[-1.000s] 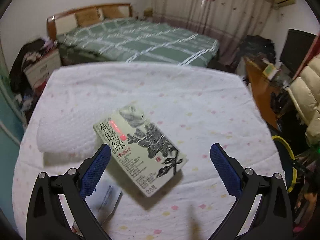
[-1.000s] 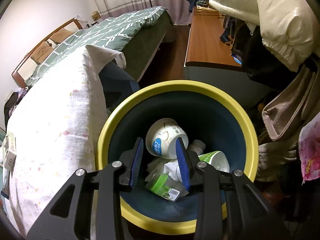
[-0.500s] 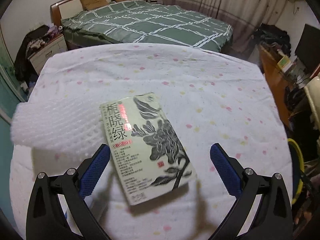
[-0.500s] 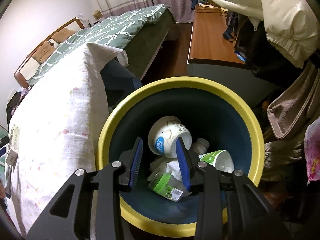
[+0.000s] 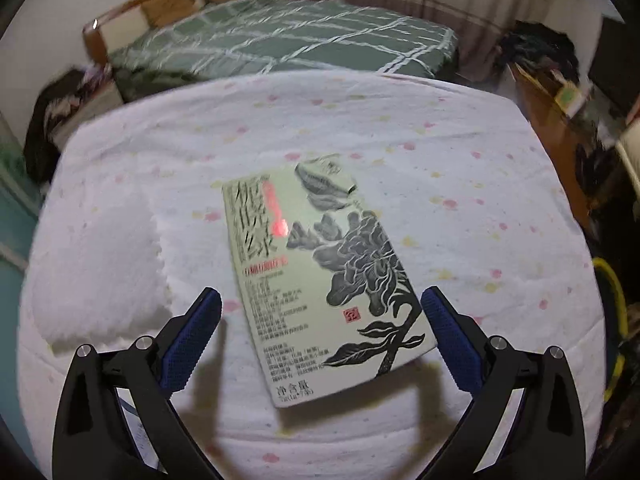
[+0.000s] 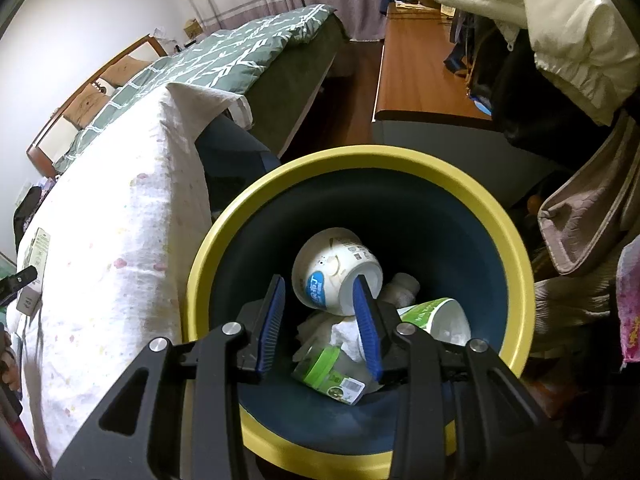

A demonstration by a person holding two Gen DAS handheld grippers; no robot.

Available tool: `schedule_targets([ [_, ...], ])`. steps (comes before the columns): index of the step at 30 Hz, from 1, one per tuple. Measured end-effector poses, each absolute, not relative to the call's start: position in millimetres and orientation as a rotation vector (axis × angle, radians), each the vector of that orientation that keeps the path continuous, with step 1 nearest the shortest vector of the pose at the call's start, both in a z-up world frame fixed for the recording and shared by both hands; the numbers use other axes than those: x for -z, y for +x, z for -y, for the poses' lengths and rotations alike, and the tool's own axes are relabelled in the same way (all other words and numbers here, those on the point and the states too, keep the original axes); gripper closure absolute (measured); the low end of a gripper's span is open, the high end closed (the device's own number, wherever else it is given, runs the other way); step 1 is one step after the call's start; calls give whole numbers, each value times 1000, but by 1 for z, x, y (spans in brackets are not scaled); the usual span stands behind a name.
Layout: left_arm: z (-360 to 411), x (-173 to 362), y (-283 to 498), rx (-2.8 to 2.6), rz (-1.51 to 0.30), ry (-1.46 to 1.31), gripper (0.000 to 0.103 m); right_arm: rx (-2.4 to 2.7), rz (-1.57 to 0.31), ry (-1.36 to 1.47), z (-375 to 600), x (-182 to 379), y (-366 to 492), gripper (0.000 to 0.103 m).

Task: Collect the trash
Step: 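Grasp the white-and-green printed box with the left gripper, then carry the printed box over the bin and open the left gripper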

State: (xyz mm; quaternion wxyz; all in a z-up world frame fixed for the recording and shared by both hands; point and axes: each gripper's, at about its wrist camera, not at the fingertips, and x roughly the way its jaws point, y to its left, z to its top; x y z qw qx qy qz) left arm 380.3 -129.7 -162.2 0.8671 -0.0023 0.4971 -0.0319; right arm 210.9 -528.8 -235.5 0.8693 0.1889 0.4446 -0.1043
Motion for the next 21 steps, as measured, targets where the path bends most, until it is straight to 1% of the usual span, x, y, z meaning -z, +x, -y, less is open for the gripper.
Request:
schedule_targets([
  [5, 141, 173, 382, 35, -1052, 21, 5, 209, -932, 394, 526, 236, 211, 69],
  [7, 143, 171, 380, 19, -1018, 29, 20, 211, -930, 395, 527, 235, 210, 69],
  [13, 146, 161, 368, 64, -983, 63, 23, 222, -922, 407, 535, 235, 202, 69],
  [21, 171, 112, 314, 213, -861, 139, 26, 217, -915, 428, 541, 237, 182, 69],
])
